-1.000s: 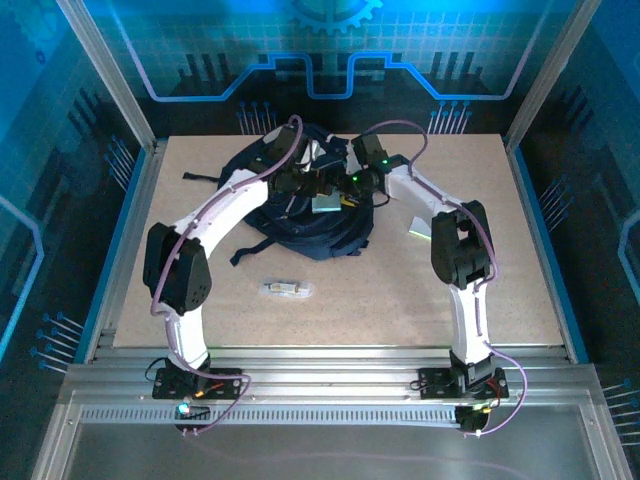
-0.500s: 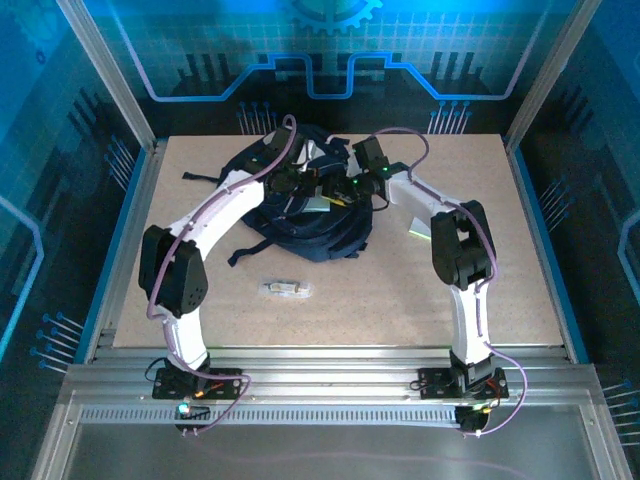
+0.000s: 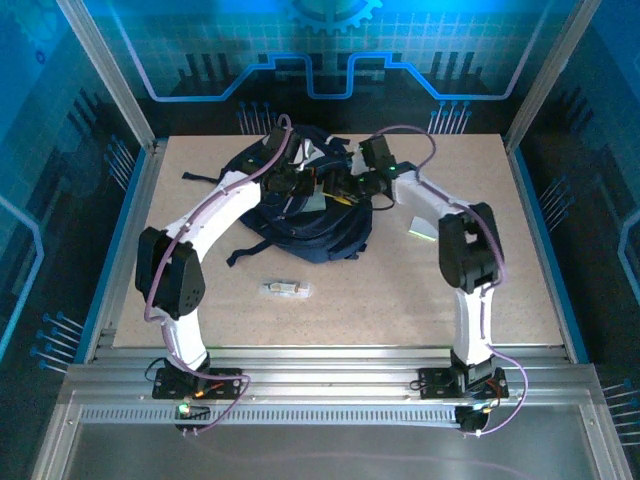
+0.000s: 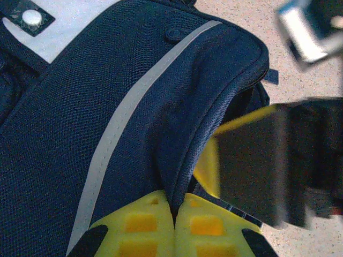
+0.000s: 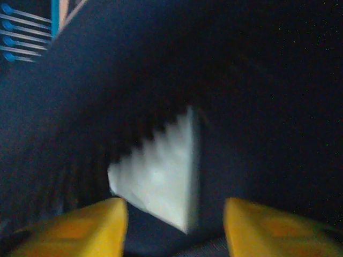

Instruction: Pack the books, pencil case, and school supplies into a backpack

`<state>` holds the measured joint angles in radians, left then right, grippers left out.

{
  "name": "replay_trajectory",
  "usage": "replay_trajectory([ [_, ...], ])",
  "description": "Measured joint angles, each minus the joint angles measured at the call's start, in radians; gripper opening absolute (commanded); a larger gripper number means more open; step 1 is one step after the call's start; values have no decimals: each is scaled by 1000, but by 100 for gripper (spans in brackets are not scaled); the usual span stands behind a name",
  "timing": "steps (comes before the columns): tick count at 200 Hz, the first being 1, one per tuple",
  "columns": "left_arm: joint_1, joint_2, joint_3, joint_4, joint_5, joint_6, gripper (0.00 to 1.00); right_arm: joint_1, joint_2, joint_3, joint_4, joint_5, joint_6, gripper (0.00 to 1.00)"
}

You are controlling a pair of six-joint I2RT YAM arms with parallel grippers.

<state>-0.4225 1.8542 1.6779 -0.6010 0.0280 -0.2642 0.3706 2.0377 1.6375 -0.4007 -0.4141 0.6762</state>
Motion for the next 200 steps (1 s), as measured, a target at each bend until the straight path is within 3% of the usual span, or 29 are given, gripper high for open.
replay_trajectory([
  [27, 0, -5, -14, 7, 11, 0, 0, -78, -164, -81, -111, 108, -87, 100],
  [90, 0, -40, -66, 26, 49, -26, 0, -325, -456, -400, -240, 403, -153, 100],
  [125, 0, -69, -97, 31, 65, -30, 0, -401, -447, -452, -283, 480, -163, 100],
  [200, 0, -79, -118, 42, 79, -46, 0, -385, -194, -397, -227, 422, -161, 100],
])
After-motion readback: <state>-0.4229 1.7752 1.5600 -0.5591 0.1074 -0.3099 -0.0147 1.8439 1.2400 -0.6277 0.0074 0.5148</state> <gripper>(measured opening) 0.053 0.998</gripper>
